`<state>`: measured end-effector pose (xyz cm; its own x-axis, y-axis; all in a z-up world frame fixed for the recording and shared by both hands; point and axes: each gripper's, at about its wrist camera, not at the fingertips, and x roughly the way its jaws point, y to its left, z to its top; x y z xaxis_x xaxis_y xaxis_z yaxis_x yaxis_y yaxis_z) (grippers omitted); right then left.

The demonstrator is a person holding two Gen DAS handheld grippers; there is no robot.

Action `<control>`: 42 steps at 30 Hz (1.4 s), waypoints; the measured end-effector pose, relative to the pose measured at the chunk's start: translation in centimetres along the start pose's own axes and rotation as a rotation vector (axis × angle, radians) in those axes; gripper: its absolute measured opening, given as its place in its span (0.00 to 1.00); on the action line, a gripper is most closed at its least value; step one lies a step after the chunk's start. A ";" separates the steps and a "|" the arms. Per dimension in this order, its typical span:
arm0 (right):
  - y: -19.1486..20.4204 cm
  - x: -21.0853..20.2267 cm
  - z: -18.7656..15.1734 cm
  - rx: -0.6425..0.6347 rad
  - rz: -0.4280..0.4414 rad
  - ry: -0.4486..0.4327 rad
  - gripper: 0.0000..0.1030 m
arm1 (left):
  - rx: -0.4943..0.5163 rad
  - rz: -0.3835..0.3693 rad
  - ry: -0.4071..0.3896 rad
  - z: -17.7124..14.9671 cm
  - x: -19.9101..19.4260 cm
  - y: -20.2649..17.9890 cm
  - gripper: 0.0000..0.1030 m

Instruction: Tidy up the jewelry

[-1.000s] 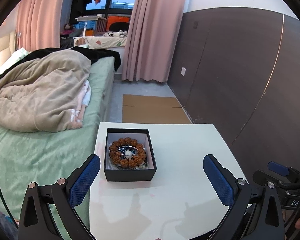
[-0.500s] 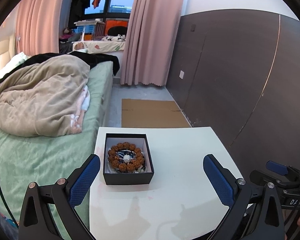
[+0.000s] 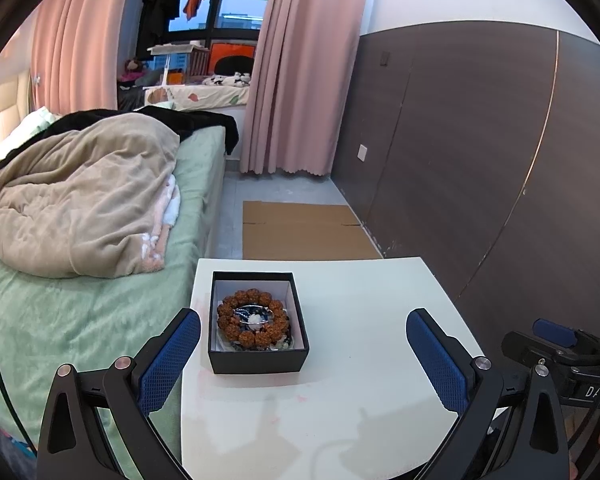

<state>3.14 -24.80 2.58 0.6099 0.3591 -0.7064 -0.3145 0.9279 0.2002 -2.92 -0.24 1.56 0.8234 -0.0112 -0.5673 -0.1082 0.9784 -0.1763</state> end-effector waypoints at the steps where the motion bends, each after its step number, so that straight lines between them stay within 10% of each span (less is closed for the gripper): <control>1: 0.0 0.0 0.0 -0.001 0.000 0.000 1.00 | 0.000 0.000 0.000 0.0 0.0 0.0 1.00; 42: 0.6 0.5 0.1 -0.008 -0.010 0.030 1.00 | 0.020 0.016 -0.007 -0.1 -0.1 -0.3 1.00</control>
<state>3.36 -24.07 2.46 0.5914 0.3463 -0.7283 -0.3144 0.9306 0.1873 -3.02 -0.53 1.57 0.8259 0.0056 -0.5638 -0.1101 0.9823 -0.1514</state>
